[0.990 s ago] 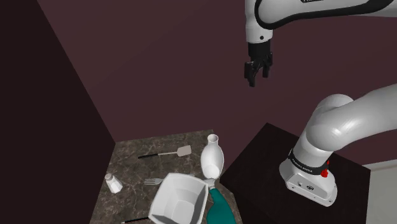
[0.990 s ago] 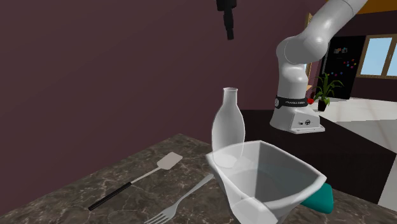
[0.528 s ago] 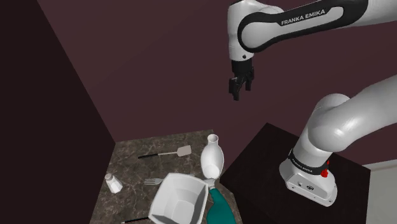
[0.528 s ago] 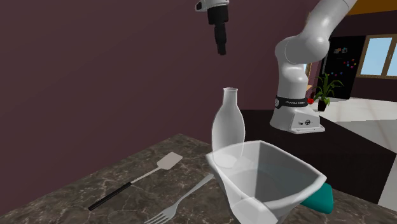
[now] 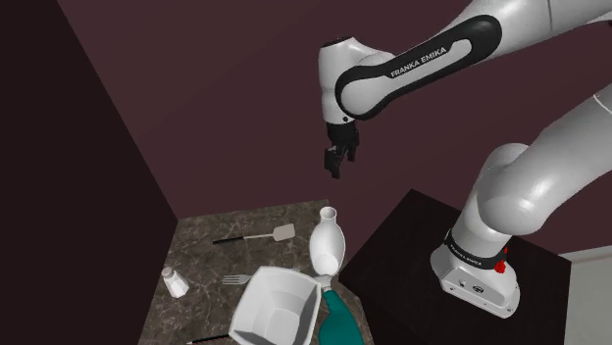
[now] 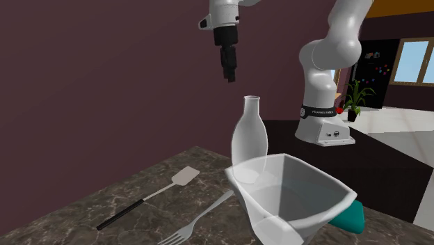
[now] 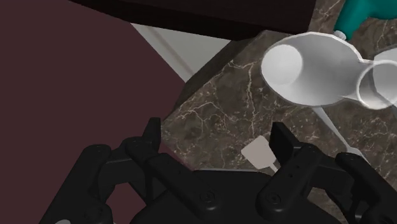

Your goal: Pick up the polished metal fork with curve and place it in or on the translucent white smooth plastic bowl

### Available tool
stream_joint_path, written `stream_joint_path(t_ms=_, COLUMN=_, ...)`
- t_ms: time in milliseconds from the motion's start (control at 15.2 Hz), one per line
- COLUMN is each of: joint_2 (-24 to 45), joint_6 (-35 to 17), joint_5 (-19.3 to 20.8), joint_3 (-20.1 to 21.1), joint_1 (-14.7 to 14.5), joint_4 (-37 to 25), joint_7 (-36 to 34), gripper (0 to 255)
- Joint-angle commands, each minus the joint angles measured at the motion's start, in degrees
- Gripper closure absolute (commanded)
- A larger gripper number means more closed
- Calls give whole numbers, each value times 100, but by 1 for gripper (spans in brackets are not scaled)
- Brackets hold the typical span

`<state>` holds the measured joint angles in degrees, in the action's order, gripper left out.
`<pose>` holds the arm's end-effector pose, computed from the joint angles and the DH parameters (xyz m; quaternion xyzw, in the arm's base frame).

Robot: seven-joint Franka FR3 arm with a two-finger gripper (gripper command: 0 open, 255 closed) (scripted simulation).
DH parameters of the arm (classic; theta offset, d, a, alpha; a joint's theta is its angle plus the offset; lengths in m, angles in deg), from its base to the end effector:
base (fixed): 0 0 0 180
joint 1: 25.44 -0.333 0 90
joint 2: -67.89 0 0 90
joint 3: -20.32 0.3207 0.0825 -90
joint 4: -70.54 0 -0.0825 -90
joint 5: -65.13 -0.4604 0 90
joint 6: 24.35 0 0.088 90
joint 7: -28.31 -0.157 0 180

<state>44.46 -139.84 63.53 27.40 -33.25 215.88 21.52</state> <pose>0.4379 0.1140 0.3195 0.9966 0.0574 -0.0540 0.0225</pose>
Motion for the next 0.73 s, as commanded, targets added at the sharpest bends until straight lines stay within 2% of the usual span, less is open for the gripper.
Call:
stream_joint_path(t_ms=0, joint_2=308, joint_6=-382, joint_5=-47, joint_3=117, joint_1=-110, joint_4=-1, joint_7=-3, gripper=0)
stream_joint_path(t_ms=330, joint_2=1221, joint_6=-1234, joint_5=-47, joint_3=397, joint_1=-329, joint_4=-222, joint_7=-24, gripper=0)
stream_joint_path(t_ms=660, joint_2=2174, joint_6=-1968, joint_5=122, joint_3=659, joint_1=-523, joint_4=-591, joint_7=-124, gripper=0)
